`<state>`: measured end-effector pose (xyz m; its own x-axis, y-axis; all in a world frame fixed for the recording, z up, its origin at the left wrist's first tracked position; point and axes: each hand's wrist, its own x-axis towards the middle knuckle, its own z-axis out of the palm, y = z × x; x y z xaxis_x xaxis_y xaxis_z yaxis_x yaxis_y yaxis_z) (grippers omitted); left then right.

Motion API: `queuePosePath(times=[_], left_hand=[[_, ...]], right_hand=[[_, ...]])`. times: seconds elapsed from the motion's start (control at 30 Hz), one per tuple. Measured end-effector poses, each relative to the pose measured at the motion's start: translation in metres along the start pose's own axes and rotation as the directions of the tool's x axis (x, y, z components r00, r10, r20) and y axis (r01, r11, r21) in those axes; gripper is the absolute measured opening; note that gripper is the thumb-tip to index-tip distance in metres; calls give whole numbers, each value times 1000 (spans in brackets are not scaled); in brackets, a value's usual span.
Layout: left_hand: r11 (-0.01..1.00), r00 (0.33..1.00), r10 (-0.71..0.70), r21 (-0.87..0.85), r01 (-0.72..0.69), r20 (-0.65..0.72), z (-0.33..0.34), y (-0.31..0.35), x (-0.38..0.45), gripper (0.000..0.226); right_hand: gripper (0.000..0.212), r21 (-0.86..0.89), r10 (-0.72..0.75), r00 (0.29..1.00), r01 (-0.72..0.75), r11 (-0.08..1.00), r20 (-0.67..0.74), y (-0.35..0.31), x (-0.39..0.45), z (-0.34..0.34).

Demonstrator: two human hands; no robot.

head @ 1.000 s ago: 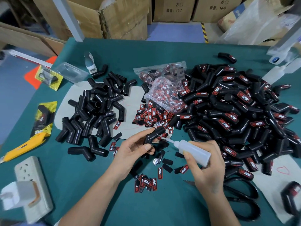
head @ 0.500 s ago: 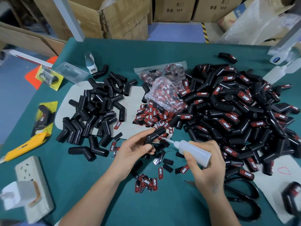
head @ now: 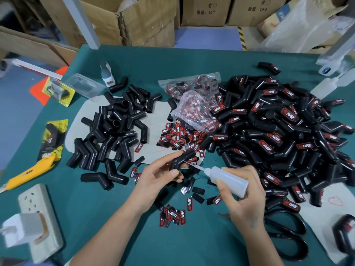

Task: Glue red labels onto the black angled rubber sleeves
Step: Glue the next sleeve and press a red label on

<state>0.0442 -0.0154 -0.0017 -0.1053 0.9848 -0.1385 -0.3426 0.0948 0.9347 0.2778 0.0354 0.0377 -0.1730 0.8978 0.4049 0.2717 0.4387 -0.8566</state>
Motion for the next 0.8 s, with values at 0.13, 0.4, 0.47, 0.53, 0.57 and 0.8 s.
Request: queuePosePath(times=[0.13,0.4,0.47,0.53,0.57,0.8], left_hand=[[1000,1000,-6,-1,6,-2,3,4,-2,53],[998,999,-39,-40,38,-16,11,13,-4,47],[998,999,-46,-45,45,-20,12,15,-5,47],[998,999,-48,-46,47,-24,13,17,-5,47],[998,998,-50,-46,48,-24,13,17,-5,47],[996,998,-63,-57,62,-19,12,19,-7,45]], right_hand=[[28,1,-1,1000,1,1000,10,0,-1,0],[26,-1,-7,1000,7,1000,11,2,-2,0],[25,-2,-5,1000,5,1000,3,3,-2,-1],[25,1,-2,1000,2,1000,-6,3,-1,-2],[26,2,-6,1000,6,1000,-2,2,0,-1],[24,9,-2,1000,2,1000,0,2,-1,-1]])
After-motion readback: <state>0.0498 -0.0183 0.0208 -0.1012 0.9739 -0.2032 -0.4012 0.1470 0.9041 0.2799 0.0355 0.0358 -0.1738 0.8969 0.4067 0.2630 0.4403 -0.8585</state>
